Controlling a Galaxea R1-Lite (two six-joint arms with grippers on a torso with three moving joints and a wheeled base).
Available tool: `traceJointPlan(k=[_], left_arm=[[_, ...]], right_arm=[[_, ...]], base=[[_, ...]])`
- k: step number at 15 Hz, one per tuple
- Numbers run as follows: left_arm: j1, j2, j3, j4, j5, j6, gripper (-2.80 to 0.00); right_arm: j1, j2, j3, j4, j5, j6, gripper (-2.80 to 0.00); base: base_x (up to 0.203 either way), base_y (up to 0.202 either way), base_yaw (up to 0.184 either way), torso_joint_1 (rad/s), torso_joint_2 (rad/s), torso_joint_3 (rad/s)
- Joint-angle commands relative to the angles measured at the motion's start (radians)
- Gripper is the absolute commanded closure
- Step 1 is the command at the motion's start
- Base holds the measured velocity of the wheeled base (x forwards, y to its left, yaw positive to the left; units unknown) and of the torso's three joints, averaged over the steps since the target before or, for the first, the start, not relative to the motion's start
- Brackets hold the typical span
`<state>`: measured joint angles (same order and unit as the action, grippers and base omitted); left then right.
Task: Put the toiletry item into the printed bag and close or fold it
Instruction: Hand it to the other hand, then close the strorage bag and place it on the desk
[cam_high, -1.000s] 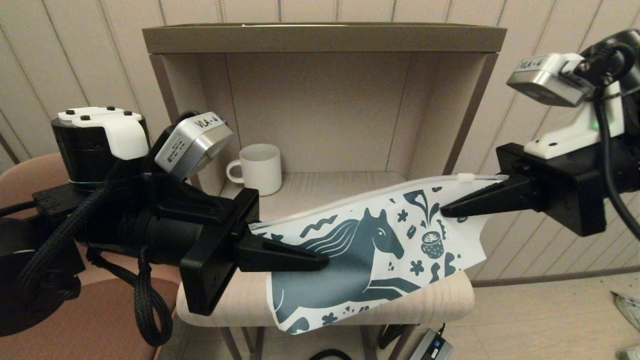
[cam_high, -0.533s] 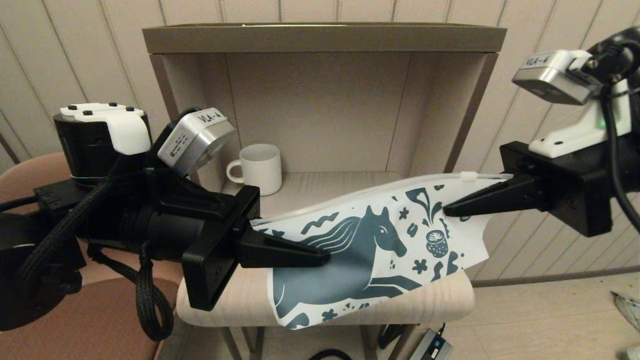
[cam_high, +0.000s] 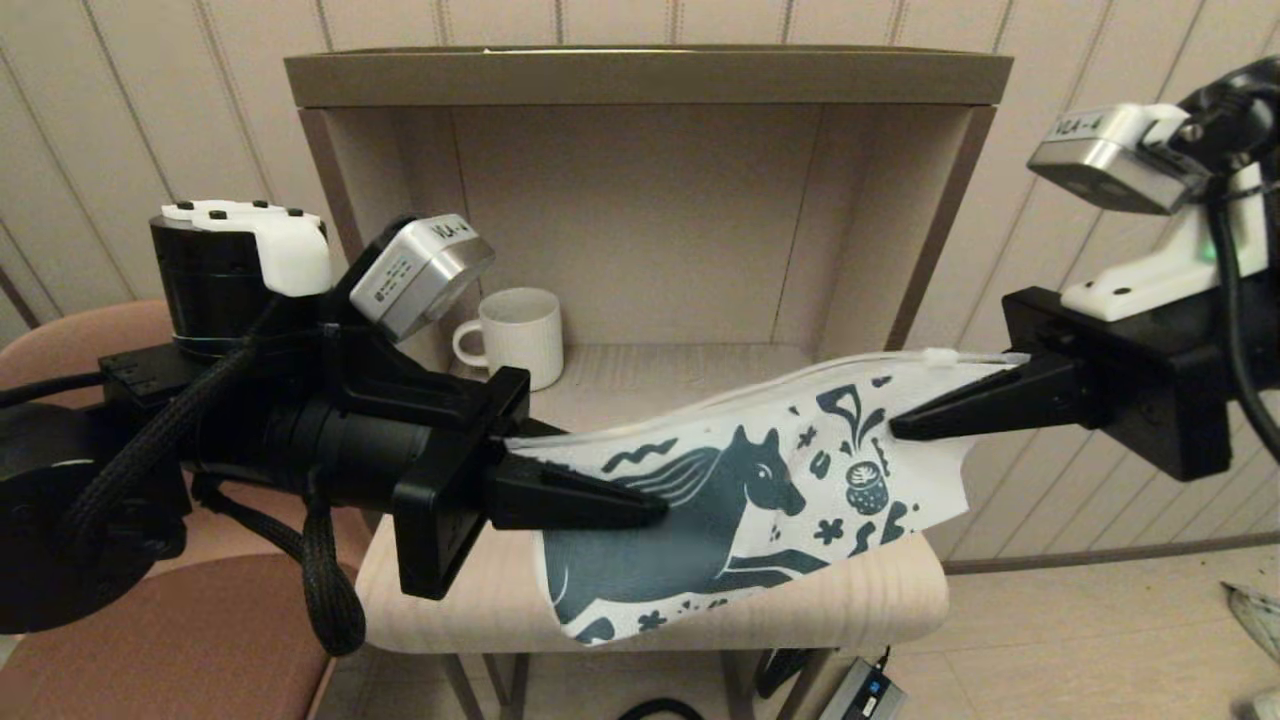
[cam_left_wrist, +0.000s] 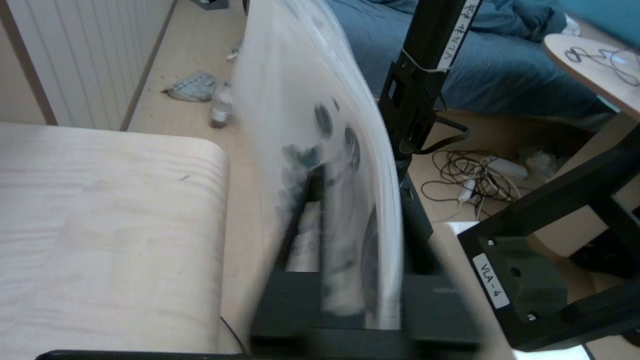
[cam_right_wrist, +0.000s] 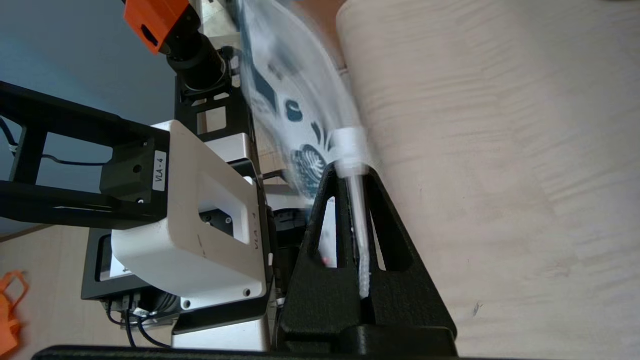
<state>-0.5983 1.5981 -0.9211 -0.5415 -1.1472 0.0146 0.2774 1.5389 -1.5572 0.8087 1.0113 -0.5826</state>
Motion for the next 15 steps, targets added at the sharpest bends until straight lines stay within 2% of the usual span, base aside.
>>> traceJointPlan(k=[1,4,7,9,15], left_arm=[[0.0,0.005,0.005,-0.011,-0.008,0.005,-2.8],[0.015,-0.004,0.023,-0.054,-0.006,0.007,-2.8],[0.079,-0.016,0.032,-0.129,-0.009,0.001,-2.8],[0.121,-0.037,0.024,-0.136,-0.009,-0.005,-2.8],[0.137,-0.047,0.016,-0.136,-0.008,-0.005,-2.8]], right_arm=[[0.0,0.0,0.003,0.003,0.006,-0.003,0.0],[0.0,-0.003,0.018,-0.01,0.006,-0.003,0.0],[0.0,-0.005,0.049,-0.025,0.004,-0.003,0.0],[0.003,-0.016,0.078,-0.041,0.003,-0.003,0.0],[0.038,-0.042,0.121,-0.039,-0.004,-0.002,0.0]], base=[[0.0,0.0,0.0,0.0,0.0,0.0],[0.0,0.0,0.0,0.0,0.0,0.0],[0.0,0.0,0.0,0.0,0.0,0.0],[0.0,0.0,0.0,0.0,0.0,0.0],[0.0,0.0,0.0,0.0,0.0,0.0]])
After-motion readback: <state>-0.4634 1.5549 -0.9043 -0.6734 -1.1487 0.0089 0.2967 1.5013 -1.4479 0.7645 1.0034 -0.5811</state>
